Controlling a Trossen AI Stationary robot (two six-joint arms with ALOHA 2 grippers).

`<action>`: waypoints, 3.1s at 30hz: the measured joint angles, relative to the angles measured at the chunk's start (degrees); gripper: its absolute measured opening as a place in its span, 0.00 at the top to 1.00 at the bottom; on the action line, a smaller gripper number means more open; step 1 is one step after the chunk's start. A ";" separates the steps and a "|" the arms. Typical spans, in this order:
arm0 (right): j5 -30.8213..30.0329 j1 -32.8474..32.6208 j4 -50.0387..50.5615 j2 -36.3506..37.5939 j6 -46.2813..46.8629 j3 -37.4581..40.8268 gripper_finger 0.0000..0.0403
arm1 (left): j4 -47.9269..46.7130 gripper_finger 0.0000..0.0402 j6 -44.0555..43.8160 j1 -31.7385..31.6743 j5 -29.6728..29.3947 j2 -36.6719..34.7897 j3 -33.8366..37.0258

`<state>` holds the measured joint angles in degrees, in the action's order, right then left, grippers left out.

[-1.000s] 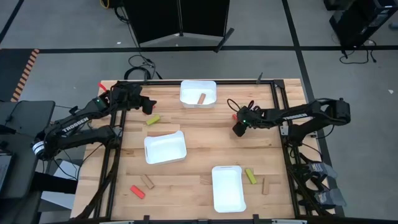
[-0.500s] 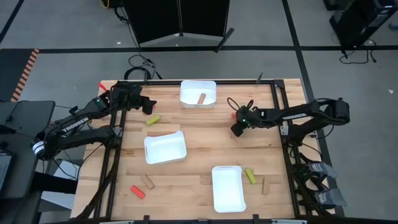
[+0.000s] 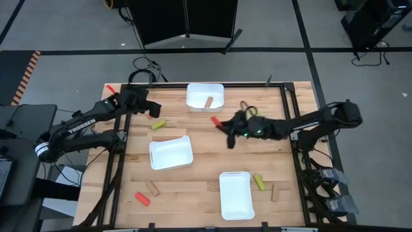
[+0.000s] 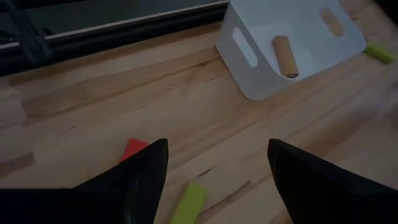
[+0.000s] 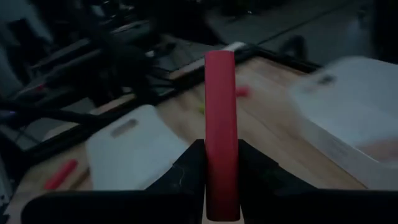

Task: Sort blocks
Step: Put the top right orange block into the middle white bin, then put the top left yellow green block into the bottom white bin

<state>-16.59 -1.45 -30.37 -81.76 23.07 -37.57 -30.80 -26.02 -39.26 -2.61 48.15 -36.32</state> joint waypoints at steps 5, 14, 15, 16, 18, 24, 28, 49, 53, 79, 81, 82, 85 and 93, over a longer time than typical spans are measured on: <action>0.02 -4.05 0.28 -10.92 -5.05 -13.30 0.82 | 1.32 0.30 0.08 -0.01 -0.06 0.99 0.00; 4.33 -5.73 5.27 -27.86 -8.70 -32.76 0.82 | 1.32 0.30 0.52 0.01 0.26 0.97 0.00; 4.34 -5.71 6.09 -29.37 -8.69 -34.22 0.82 | 1.32 0.30 0.52 0.00 0.27 0.95 0.00; 4.38 -5.71 6.74 -31.04 -8.70 -35.65 0.82 | 1.31 0.30 0.53 0.00 0.27 0.95 0.00; 5.12 -5.67 7.95 -33.56 -8.70 -37.80 0.82 | 1.30 0.30 0.53 -0.01 0.26 0.93 0.00; 6.92 -5.55 11.23 -35.28 -8.14 -39.46 0.60 | -0.04 0.30 0.96 -0.01 0.26 0.93 0.00; 3.64 -5.50 11.74 -32.38 -11.23 -38.11 0.48 | -1.49 0.30 3.29 0.02 1.89 1.41 0.00; -11.30 -9.20 -2.20 0.17 -15.46 -5.70 0.50 | -4.89 0.30 15.34 6.38 3.24 22.48 -0.74; -14.32 -10.45 -2.20 1.96 -15.16 -3.65 0.49 | -4.84 0.30 15.34 6.40 2.43 25.65 -0.75; -15.05 -12.67 -2.56 6.36 -19.28 -3.59 0.50 | -3.25 0.74 15.01 6.40 0.57 34.85 -1.35; -15.06 -13.49 -2.51 8.01 -20.47 -3.59 0.50 | -3.94 0.74 14.35 6.39 0.53 34.00 -2.10; -15.07 -13.96 -2.48 8.81 -21.01 -3.59 0.50 | -4.16 0.74 13.99 6.50 0.42 33.36 -2.57; -15.07 -15.61 -2.18 11.21 -23.14 -3.59 0.50 | -2.61 0.74 13.42 7.74 0.32 31.29 -5.70; -15.55 -20.95 -0.19 17.57 -28.23 -3.59 0.51 | -0.64 0.74 11.38 20.33 0.33 29.90 -15.63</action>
<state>-32.14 -22.40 -30.56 -64.19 -5.16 -41.17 -31.44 -14.63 -18.93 -2.28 78.05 -51.94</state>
